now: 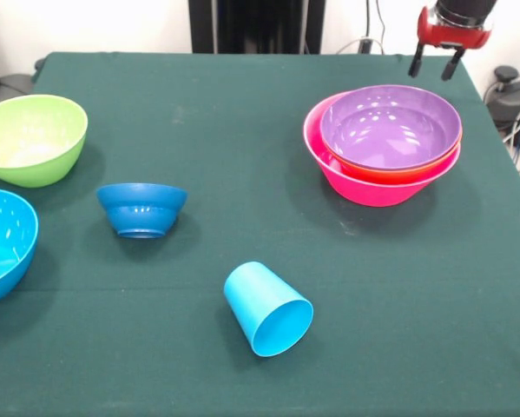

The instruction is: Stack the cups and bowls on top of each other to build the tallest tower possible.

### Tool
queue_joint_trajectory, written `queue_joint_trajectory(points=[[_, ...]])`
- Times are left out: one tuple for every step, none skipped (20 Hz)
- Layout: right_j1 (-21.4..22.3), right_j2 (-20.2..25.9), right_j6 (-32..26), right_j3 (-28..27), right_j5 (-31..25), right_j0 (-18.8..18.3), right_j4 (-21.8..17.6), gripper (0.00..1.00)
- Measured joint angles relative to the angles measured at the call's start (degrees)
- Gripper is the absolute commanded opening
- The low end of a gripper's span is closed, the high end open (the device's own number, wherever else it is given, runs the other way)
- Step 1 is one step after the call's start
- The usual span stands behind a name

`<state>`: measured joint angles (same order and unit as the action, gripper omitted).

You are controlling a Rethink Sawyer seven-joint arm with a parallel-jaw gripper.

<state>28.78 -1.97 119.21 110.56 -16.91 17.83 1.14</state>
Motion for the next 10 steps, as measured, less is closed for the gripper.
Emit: queue_joint_trajectory(points=[[0.0, 0.0, 0.0, 0.0, 0.0, 0.0, -0.1, 1.0], [0.0, 0.0, 0.0, 0.0, 0.0, 0.0, -0.2, 1.0], [0.0, 0.0, 0.0, 0.0, 0.0, 0.0, -0.3, 1.0], [0.0, 0.0, 0.0, 0.0, 0.0, 0.0, -0.4, 1.0], [0.0, 0.0, 0.0, 0.0, 0.0, 0.0, -0.5, 1.0], [0.1, 0.0, 0.0, 0.0, 0.0, 0.0, -0.5, 1.0], [0.2, 0.0, 0.0, 0.0, 0.0, 0.0, -0.6, 1.0], [0.3, 0.0, 0.0, 0.0, 0.0, 0.0, -0.6, 1.0], [0.5, 0.1, 0.0, 0.0, -0.1, -0.1, -0.6, 1.0], [0.8, 0.2, 0.0, 0.0, -0.3, -0.3, -0.6, 1.0]])
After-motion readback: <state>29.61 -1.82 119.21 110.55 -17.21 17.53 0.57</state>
